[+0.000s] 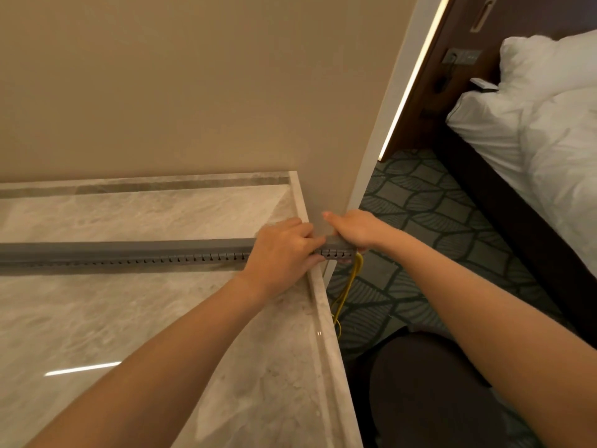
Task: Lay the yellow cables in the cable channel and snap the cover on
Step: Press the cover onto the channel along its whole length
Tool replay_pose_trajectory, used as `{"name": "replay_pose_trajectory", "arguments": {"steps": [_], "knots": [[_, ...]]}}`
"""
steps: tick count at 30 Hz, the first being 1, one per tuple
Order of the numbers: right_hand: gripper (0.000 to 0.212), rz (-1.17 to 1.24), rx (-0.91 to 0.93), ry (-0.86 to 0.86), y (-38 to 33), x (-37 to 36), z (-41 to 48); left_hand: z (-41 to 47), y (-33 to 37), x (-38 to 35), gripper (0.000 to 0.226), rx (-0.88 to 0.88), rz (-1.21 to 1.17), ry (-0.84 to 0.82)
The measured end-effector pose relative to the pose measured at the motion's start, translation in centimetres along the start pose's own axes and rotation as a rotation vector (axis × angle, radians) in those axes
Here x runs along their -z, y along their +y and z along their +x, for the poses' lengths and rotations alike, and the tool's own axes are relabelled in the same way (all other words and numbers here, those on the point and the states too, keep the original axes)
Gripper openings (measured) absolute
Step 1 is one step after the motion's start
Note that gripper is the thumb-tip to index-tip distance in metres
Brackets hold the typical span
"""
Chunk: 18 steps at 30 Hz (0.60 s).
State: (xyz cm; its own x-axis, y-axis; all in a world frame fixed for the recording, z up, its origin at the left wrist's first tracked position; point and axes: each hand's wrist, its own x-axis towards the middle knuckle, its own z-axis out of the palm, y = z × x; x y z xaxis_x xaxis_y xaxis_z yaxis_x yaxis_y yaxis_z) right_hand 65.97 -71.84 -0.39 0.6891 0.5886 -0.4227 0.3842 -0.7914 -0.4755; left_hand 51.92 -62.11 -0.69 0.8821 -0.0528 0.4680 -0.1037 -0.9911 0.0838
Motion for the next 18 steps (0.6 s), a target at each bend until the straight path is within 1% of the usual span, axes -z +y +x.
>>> {"name": "replay_pose_trajectory", "arguments": {"steps": [2, 4, 5, 6, 8, 10, 11, 13, 14, 16, 18], "knots": [[0.058, -0.079, 0.068, -0.029, -0.2, -0.6, 0.1, -0.3, 0.1, -0.1, 0.023, -0.024, 0.008, 0.043], [0.039, -0.320, 0.236, 0.014, 0.1, -1.2, 0.1, -0.4, -0.2, -0.1, 0.018, -0.019, -0.028, 0.049], [0.029, -0.435, 0.305, 0.055, 0.3, -1.6, 0.0, -0.3, -0.4, -0.1, 0.024, 0.028, -0.053, 0.041], [0.021, -0.495, 0.339, 0.106, 0.4, -1.9, -0.2, -0.2, -0.8, -0.1, 0.036, 0.115, -0.069, 0.024], [0.013, -0.499, 0.342, 0.183, 0.4, -2.2, -0.5, 0.5, -1.9, -0.1, 0.052, 0.354, -0.009, -0.058], [0.011, -0.557, 0.361, 0.209, 0.5, -2.2, -0.7, 1.2, -2.9, -0.4, 0.055, 0.537, 0.063, -0.233], [0.010, -0.585, 0.367, 0.203, 0.4, -2.2, -0.9, 1.6, -3.1, -0.5, 0.056, 0.592, 0.035, -0.347], [0.009, -0.626, 0.347, 0.149, 0.1, -2.1, -1.0, 2.2, -2.9, -0.8, 0.054, 0.619, -0.064, -0.562], [0.011, -0.636, 0.323, 0.101, 0.0, -1.9, -0.9, 2.4, -2.6, -1.0, 0.050, 0.592, -0.076, -0.622], [0.013, -0.669, 0.287, -0.015, -0.5, -1.4, -0.3, 2.5, -2.0, -1.3, 0.030, 0.507, 0.000, -0.636], [0.028, -0.687, 0.247, -0.111, -1.2, -1.0, 0.3, 2.3, -1.6, -1.7, 0.020, 0.474, 0.071, -0.587]]}}
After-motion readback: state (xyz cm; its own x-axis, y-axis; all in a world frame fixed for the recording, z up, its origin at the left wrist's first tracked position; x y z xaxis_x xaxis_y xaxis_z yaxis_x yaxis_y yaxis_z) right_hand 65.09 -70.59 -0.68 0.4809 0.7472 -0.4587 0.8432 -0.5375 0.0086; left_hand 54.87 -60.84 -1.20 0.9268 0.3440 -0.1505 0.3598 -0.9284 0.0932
